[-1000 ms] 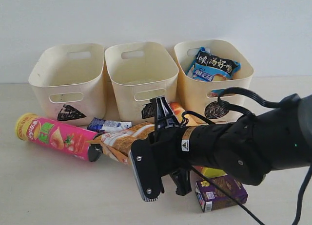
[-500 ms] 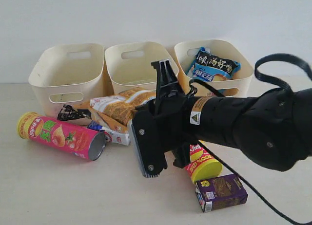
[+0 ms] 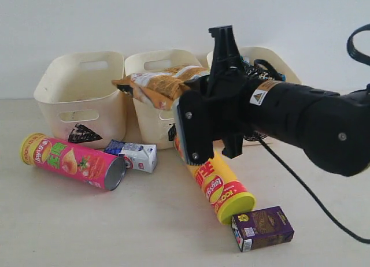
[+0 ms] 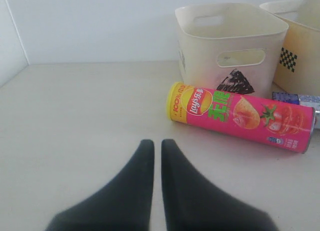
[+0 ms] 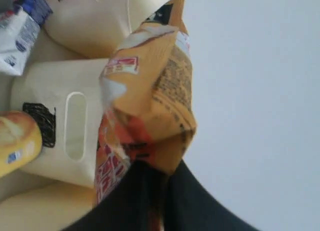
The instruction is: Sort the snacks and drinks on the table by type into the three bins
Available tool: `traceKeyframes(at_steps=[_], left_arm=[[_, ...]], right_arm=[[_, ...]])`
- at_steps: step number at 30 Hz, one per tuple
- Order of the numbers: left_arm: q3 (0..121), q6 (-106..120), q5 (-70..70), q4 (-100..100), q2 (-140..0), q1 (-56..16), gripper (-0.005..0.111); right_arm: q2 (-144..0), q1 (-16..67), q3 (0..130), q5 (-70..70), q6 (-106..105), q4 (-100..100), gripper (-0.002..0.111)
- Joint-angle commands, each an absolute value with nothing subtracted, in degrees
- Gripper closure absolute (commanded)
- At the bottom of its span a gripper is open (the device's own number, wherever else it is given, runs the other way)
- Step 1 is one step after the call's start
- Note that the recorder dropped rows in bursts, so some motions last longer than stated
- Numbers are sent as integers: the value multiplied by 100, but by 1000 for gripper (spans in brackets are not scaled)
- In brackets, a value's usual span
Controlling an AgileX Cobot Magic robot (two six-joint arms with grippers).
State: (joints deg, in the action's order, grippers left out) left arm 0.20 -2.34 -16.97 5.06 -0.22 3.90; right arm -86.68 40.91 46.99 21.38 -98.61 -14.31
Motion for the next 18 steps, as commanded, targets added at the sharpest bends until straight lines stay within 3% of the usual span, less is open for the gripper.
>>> traceKeyframes(at_steps=[1, 18], left_arm=[[0, -214, -1676, 515, 0, 394, 102], [0, -214, -1676, 515, 0, 394, 102]], right_arm=[[-8586, 3587, 4756, 2433, -9929, -1495, 109], [-9477, 2123, 6531, 2205, -9303, -1470, 109]])
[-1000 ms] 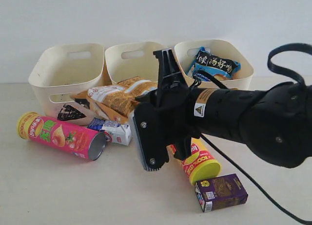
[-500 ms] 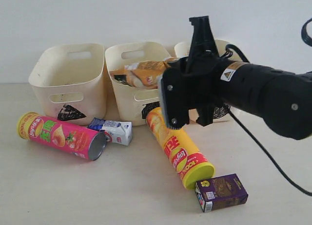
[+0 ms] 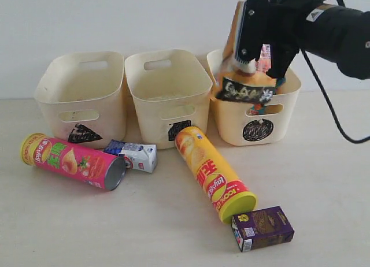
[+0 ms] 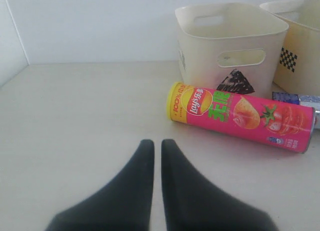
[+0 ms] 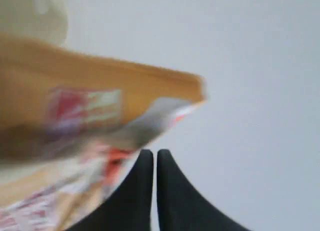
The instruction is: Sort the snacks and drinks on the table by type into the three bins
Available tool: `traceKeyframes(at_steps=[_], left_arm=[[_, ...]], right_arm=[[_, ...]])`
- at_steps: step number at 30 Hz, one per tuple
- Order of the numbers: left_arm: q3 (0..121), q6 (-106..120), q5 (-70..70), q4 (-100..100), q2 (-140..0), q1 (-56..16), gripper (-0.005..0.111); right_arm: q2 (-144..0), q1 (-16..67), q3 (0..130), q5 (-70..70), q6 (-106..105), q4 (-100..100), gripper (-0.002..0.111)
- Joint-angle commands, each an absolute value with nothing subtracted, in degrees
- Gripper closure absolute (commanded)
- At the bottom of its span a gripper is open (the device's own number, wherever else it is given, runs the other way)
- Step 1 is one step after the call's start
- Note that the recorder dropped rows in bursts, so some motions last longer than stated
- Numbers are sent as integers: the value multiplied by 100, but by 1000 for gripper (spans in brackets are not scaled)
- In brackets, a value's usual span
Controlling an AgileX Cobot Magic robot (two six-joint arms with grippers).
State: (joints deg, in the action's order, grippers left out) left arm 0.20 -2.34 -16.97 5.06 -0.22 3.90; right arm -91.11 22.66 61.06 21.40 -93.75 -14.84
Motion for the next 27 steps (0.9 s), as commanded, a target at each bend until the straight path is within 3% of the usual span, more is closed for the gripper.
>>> traceKeyframes(at_steps=[1, 8, 14, 20, 21, 27], left_arm=[[0, -214, -1676, 515, 0, 394, 102], [0, -214, -1676, 515, 0, 394, 102], [0, -214, -1676, 515, 0, 394, 102], [0, -214, -1676, 515, 0, 394, 102], [0, -214, -1676, 515, 0, 394, 102], [0, -214, -1676, 515, 0, 394, 102]], right_arm=[[-9626, 2101, 6725, 2205, -9303, -1470, 109], [-10670, 1907, 7793, 2168, -9294, -2094, 109], [-10563, 1893, 7925, 2050, -9182, -3244, 109], [-10144, 1787, 7925, 287, -9182, -3664, 108], [-9977, 1666, 7925, -659, -9063, -3697, 108], [-9607, 1177, 7949, -2810, -8261, -3697, 108]])
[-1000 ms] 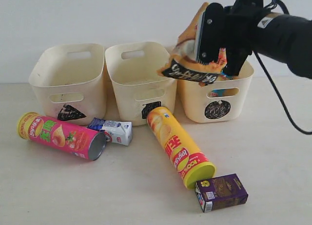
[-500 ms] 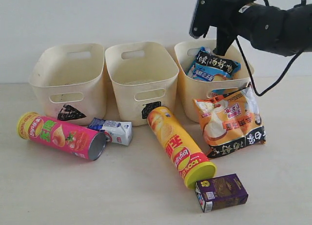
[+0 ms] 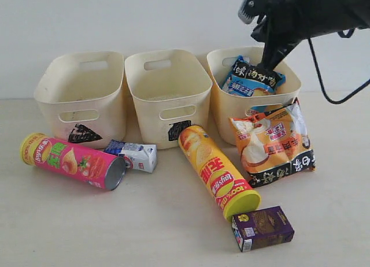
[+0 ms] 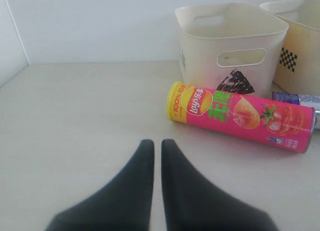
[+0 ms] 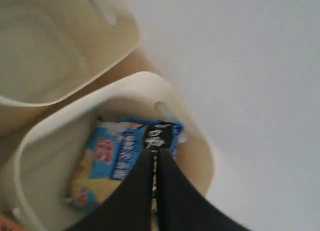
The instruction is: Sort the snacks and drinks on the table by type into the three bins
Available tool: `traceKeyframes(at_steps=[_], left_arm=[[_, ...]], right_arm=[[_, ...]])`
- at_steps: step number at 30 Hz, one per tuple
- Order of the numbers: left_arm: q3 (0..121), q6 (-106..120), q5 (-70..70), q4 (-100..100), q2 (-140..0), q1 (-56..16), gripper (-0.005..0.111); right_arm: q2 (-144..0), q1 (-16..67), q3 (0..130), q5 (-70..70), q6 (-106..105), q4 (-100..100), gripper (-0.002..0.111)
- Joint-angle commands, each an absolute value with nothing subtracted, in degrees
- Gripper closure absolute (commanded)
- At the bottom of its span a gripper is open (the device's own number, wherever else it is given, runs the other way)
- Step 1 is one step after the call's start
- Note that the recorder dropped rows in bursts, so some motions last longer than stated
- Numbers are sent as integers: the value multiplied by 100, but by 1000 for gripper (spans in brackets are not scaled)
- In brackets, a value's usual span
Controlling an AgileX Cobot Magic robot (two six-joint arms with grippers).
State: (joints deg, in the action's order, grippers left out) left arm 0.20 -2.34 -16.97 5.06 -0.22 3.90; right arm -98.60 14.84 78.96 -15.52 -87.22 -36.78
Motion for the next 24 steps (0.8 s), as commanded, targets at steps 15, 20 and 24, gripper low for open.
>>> traceKeyframes(at_steps=[15, 20, 24], left_arm=[[0, -214, -1676, 515, 0, 394, 102], [0, -214, -1676, 515, 0, 394, 102], [0, -214, -1676, 515, 0, 394, 102]], right_arm=[[-9630, -1193, 8219, -6822, -6409, -3993, 108], [-10366, -1706, 8219, -6996, -6346, -4600, 101], [-10858, -1706, 8219, -6996, -6478, -4700, 54]])
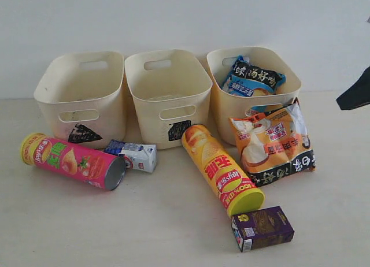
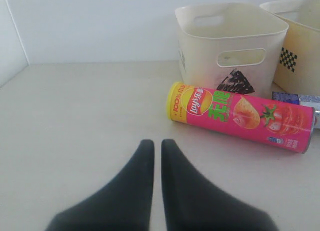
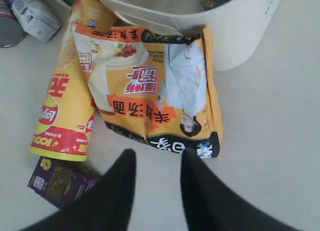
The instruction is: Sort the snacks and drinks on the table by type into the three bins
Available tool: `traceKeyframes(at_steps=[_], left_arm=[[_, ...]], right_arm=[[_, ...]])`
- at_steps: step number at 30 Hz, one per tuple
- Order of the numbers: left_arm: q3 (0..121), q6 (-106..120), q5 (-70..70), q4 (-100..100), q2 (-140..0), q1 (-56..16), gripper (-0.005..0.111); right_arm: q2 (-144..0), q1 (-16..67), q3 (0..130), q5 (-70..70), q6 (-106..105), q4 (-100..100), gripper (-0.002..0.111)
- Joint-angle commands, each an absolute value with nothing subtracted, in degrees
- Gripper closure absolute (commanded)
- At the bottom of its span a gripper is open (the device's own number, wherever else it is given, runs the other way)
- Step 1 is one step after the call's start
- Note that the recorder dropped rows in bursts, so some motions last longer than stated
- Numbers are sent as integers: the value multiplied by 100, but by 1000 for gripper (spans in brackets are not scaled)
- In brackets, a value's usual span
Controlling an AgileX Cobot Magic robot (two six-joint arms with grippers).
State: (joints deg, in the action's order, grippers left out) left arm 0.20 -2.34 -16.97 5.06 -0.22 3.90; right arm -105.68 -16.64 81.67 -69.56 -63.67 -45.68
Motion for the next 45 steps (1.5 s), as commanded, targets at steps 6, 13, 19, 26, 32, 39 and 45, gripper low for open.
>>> traceKeyframes(at_steps=[6, 13, 19, 26, 32, 39, 45], left_arm=[[0, -214, -1676, 515, 0, 394, 102], [0, -214, -1676, 515, 0, 394, 102], [0, -214, -1676, 515, 0, 394, 102], [0, -214, -1676, 515, 0, 394, 102], [0, -214, -1676, 515, 0, 394, 102], [0, -214, -1676, 515, 0, 394, 102], [0, -214, -1676, 515, 0, 394, 102]], right_arm=[[-11465, -1678, 8219, -6996, -6795, -4689, 12], [-11924, -1326, 8219, -6996, -8174, -4995, 12], [-12135, -1166, 8233, -6790, -8746, -5309, 12], [-12397, -1145, 8246, -6653, -9320, -5792, 12], [-12662, -1145, 8246, -6598, -9506, -6014, 12], [-12792, -1145, 8246, -6678, -9670, -6092, 28], [-12792, -1145, 8246, -6917, -9689, -6118, 101]])
